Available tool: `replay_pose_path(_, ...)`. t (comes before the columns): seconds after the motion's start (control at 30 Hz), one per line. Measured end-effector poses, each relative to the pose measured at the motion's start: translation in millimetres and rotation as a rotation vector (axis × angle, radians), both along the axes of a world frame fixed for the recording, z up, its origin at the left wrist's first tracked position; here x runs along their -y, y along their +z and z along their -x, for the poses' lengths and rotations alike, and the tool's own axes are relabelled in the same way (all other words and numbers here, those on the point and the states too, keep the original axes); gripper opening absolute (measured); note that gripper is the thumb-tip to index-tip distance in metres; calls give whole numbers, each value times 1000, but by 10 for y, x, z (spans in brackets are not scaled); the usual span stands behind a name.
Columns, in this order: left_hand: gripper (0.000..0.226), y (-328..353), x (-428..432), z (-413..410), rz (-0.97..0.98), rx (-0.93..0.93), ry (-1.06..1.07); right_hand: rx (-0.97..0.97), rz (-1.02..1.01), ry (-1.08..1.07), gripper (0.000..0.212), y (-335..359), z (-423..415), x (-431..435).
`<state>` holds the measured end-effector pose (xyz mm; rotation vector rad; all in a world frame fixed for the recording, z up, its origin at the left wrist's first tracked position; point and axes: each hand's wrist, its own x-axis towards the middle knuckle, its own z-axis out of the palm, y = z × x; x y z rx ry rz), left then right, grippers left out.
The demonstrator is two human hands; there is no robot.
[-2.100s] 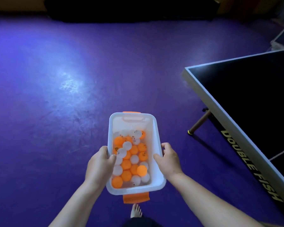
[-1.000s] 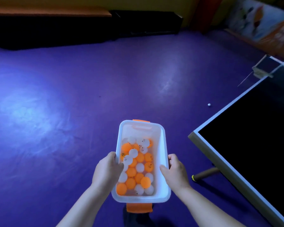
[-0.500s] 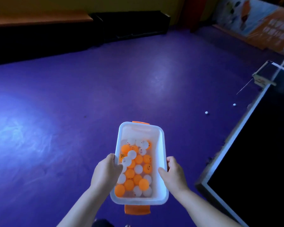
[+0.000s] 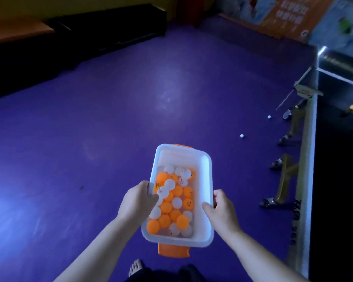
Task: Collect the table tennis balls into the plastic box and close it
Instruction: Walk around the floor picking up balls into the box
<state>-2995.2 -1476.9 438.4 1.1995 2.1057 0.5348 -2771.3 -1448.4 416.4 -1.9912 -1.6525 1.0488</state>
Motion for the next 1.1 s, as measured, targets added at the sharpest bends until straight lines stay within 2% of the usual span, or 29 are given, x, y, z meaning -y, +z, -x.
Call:
replay_pose_path(0.23,6,-92,-1198,30,15,38,-201,-15,17,-219,20,-82,0,-830)
replay_pose_path(0.4,9,-142,-2178,-118,49,33,-281,-74,18,-287,19,-215,-137,-1680)
replay_pose_path(0.63,11,16,-3737,-353,63,-3,-258,-142,15,-285,17,-159,-315,-3236)
replay_pose_path(0.8,18,39,-4692,-438,45,40,-208,-106,12,-240,19,-89,-420,-4318)
replay_pose_path(0.9,14,-11,-5243,-414,49,61,-197,-94,1,-229,18,-80,-407,-4887)
replay_pose_path(1.1,14,-123,-6616,-343,2,27,-290,-62,-33,-296,19,-154,-342,-6094)
